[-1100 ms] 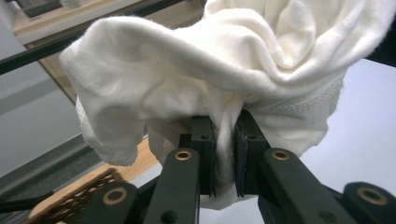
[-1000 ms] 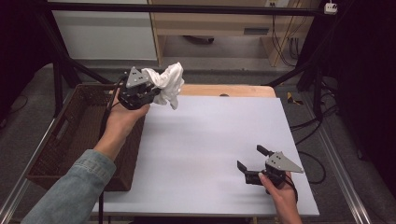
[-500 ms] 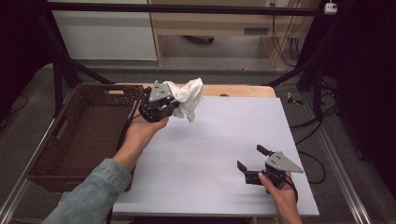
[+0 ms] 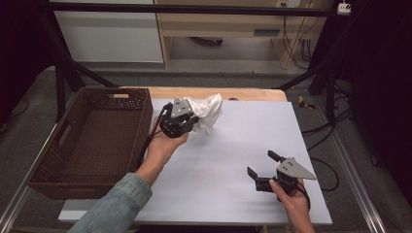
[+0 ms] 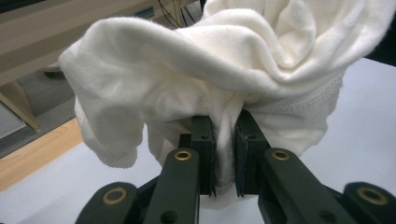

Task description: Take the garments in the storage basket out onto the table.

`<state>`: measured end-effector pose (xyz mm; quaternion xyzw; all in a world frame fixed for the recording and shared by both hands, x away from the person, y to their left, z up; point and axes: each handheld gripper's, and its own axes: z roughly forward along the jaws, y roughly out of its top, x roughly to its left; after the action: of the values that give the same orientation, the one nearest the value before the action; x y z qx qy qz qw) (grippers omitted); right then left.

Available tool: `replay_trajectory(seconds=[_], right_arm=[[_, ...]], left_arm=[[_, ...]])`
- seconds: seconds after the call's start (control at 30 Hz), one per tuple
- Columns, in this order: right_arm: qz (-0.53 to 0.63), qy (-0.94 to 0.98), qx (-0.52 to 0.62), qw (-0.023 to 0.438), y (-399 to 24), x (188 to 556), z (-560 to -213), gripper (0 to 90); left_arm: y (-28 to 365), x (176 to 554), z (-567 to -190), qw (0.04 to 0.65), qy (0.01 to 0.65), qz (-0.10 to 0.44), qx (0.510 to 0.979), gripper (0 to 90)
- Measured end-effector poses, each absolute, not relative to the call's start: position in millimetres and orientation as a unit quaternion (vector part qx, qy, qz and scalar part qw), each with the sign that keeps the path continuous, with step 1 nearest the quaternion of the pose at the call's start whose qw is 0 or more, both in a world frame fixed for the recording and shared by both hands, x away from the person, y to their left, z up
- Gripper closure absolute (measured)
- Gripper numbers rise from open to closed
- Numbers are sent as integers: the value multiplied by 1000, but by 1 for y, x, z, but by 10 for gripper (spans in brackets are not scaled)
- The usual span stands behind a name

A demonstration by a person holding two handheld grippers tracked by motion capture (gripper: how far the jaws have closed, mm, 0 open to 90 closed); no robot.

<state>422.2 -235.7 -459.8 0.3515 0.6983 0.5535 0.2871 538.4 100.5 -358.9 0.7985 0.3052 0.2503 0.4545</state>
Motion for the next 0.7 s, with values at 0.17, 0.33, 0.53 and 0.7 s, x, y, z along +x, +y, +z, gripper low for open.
replay_trajectory(seconds=[0.17, 0.33, 0.53, 0.7], right_arm=[[553, 698, 352, 288, -236, 422, -459, 42], [553, 698, 352, 288, -236, 422, -459, 42], [553, 698, 352, 288, -237, 422, -459, 42], [553, 697, 353, 288, -237, 422, -459, 42]], left_arm=[[93, 537, -370, 453, 305, 250, 799, 806], [83, 533, -382, 448, 299, 247, 806, 805], [72, 528, -397, 442, 291, 239, 814, 805], [67, 526, -404, 438, 287, 236, 818, 805]])
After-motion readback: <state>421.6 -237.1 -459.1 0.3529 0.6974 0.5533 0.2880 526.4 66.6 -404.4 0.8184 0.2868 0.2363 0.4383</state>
